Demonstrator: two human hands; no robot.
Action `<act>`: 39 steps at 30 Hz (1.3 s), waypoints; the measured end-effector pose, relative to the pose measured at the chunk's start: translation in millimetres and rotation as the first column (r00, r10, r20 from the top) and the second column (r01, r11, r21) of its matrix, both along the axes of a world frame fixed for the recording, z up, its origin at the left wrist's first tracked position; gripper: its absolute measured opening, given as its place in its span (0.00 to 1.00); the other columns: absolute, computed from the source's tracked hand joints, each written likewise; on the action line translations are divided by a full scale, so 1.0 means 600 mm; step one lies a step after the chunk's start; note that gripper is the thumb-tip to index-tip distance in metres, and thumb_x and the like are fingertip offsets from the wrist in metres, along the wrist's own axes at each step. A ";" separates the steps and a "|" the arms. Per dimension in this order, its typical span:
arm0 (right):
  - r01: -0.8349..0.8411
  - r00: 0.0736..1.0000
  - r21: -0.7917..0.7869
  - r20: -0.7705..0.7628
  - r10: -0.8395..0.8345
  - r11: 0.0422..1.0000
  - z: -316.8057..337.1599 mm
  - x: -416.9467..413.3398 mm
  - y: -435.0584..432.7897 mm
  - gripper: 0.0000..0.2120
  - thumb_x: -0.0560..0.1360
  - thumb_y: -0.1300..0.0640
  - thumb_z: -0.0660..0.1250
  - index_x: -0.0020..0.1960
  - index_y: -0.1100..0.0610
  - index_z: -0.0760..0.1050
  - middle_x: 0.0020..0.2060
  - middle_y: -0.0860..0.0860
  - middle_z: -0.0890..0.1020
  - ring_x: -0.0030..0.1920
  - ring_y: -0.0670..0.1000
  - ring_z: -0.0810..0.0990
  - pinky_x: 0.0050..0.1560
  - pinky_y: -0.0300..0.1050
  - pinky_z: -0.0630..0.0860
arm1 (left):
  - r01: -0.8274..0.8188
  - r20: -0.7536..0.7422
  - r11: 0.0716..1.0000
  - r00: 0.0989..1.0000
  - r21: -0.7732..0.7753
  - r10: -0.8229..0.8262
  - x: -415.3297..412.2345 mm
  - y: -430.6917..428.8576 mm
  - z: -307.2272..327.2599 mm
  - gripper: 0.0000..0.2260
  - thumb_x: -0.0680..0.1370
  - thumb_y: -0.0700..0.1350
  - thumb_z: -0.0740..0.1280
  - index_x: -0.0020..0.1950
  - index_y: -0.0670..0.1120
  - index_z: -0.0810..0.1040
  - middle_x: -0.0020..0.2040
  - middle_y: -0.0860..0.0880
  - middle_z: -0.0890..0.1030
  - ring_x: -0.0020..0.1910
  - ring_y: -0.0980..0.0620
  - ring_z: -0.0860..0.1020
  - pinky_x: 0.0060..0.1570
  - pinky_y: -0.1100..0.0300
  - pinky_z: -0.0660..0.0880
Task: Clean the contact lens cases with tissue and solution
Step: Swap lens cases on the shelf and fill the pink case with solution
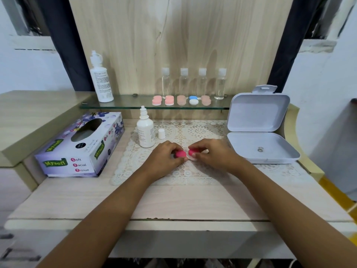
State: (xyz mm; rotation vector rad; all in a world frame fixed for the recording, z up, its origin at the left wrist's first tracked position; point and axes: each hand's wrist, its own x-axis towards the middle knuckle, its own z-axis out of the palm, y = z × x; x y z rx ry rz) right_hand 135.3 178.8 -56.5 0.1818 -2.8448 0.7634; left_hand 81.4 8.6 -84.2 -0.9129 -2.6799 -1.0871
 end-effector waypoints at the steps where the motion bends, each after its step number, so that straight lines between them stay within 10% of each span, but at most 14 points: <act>1: -0.014 1.000 0.042 -0.014 0.015 0.999 -0.002 0.003 -0.002 0.13 0.76 0.52 0.66 0.59 0.53 0.78 0.54 0.49 0.81 0.52 0.45 0.76 0.43 0.28 0.66 | 0.000 -0.001 1.000 1.000 -0.001 0.000 0.000 0.000 0.000 0.12 0.72 0.47 0.72 0.54 0.46 0.79 0.48 0.52 0.75 0.49 0.56 0.73 0.49 0.65 0.68; 22: -0.072 0.995 0.293 -0.038 0.087 0.953 0.008 0.006 -0.008 0.11 0.76 0.55 0.65 0.54 0.60 0.79 0.48 0.56 0.81 0.50 0.53 0.76 0.50 0.43 0.69 | 0.070 -0.024 0.994 0.997 -0.078 -0.072 0.000 -0.008 0.004 0.12 0.75 0.44 0.67 0.58 0.46 0.79 0.50 0.49 0.75 0.51 0.55 0.73 0.49 0.68 0.64; 33: 0.017 0.983 0.392 0.159 -0.086 0.920 0.026 -0.021 -0.017 0.28 0.69 0.36 0.66 0.50 0.61 0.75 0.45 0.55 0.79 0.44 0.52 0.74 0.36 0.43 0.68 | 0.077 -0.060 0.992 0.995 -0.099 -0.083 0.002 -0.010 0.004 0.12 0.75 0.45 0.68 0.58 0.46 0.79 0.49 0.49 0.74 0.49 0.56 0.72 0.46 0.68 0.63; 39: -0.160 0.975 0.350 0.200 0.093 0.923 0.042 -0.004 -0.008 0.17 0.76 0.54 0.65 0.64 0.51 0.73 0.52 0.50 0.78 0.52 0.47 0.73 0.41 0.34 0.61 | 0.085 -0.063 0.993 0.994 -0.083 -0.090 0.004 -0.009 0.006 0.11 0.76 0.44 0.67 0.58 0.46 0.79 0.48 0.49 0.74 0.49 0.55 0.71 0.46 0.68 0.63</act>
